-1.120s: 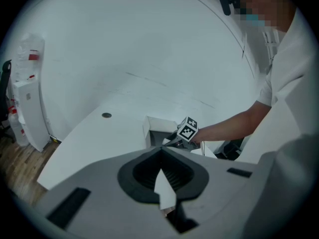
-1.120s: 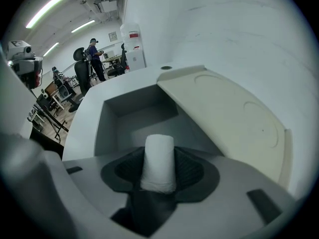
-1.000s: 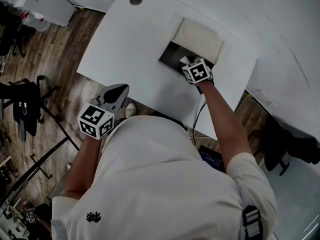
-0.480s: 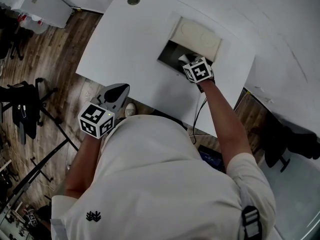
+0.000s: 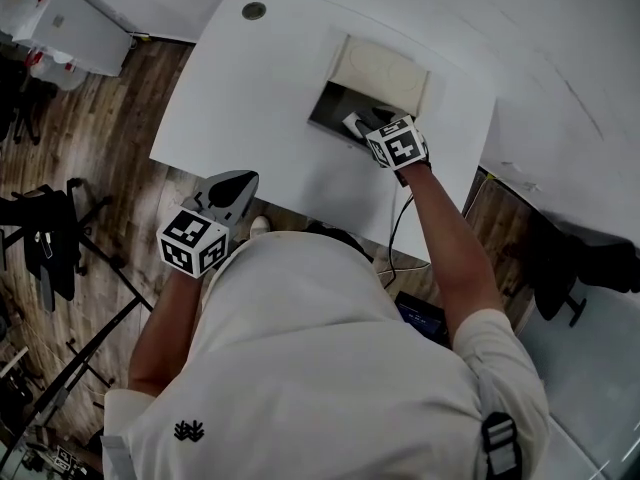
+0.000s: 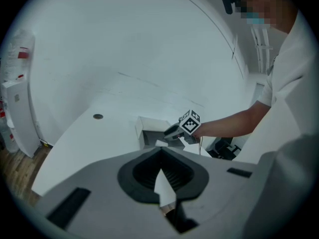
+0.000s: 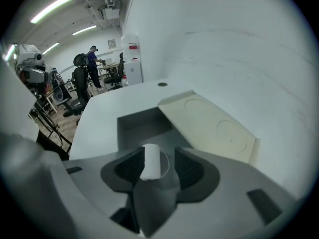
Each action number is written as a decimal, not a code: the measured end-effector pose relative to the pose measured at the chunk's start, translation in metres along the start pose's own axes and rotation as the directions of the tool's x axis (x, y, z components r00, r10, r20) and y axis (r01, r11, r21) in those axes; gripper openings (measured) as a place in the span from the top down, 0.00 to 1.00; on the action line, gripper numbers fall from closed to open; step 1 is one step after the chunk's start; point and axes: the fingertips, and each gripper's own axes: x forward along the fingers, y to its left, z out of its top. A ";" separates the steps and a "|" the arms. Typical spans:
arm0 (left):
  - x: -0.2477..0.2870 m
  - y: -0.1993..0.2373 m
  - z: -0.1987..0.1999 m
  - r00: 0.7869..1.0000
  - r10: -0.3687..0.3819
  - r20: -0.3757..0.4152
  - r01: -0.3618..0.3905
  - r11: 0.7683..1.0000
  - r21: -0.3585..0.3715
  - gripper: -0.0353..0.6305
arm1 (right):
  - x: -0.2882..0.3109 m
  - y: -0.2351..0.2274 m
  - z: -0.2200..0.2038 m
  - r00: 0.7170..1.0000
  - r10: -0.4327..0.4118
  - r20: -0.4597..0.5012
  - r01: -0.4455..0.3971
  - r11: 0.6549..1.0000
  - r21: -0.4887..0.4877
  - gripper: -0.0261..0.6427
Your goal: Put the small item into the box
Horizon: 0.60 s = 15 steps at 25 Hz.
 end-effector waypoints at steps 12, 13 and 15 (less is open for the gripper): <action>-0.018 -0.003 -0.008 0.995 -0.094 0.015 0.093 0.994 0.054 0.94 | -0.073 0.029 -0.001 0.983 -0.119 0.142 0.098 0.984 0.146 0.89; -0.020 -0.003 -0.010 0.995 -0.101 0.015 0.099 0.993 0.060 0.94 | -0.079 0.035 -0.003 0.981 -0.121 0.153 0.096 0.982 0.165 0.91; -0.025 -0.002 -0.012 0.994 -0.110 0.017 0.108 0.992 0.070 0.94 | -0.090 0.052 -0.006 0.977 -0.123 0.176 0.087 0.976 0.199 0.93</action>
